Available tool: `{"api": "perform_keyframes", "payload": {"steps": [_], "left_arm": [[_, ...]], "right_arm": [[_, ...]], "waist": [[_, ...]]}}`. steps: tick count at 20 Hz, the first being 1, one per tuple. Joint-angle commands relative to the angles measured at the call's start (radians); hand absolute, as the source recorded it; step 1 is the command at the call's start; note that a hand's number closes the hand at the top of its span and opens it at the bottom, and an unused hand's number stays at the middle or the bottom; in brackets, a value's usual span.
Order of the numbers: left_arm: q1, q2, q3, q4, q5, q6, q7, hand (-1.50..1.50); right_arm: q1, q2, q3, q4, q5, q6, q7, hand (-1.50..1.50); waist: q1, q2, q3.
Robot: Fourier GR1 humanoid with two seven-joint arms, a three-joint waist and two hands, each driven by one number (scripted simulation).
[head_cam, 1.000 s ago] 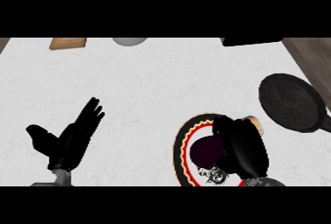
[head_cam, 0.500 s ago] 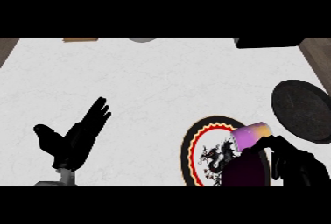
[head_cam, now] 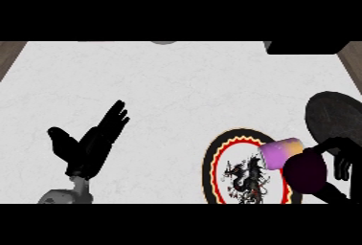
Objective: Pick the eggplant from the plate and place it in the pan
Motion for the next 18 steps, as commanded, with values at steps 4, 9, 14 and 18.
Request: {"api": "perform_keyframes", "payload": {"steps": [4, 9, 14, 18], "left_arm": [[0.02, -0.012, -0.028, -0.045, -0.022, -0.003, 0.014, 0.0], [0.022, 0.002, 0.014, -0.002, -0.007, -0.03, -0.005, 0.0], [0.058, -0.006, -0.001, -0.026, -0.006, -0.052, -0.028, 0.0], [-0.083, -0.038, 0.017, 0.033, -0.022, -0.001, 0.038, 0.0]], "right_arm": [[-0.23, -0.072, -0.209, 0.422, -0.064, -0.142, -0.215, 1.5], [-0.331, -0.115, -0.33, 0.56, -0.109, -0.22, -0.269, 1.5], [-0.466, -0.147, -0.439, 0.922, -0.2, -0.356, -0.468, 1.5], [-0.626, -0.233, -0.497, 1.2, -0.258, -0.357, -0.62, 1.5]], "waist": [[0.02, 0.003, 0.001], [0.012, 0.001, 0.0], [0.023, 0.005, 0.001], [0.025, 0.01, 0.002]]}}
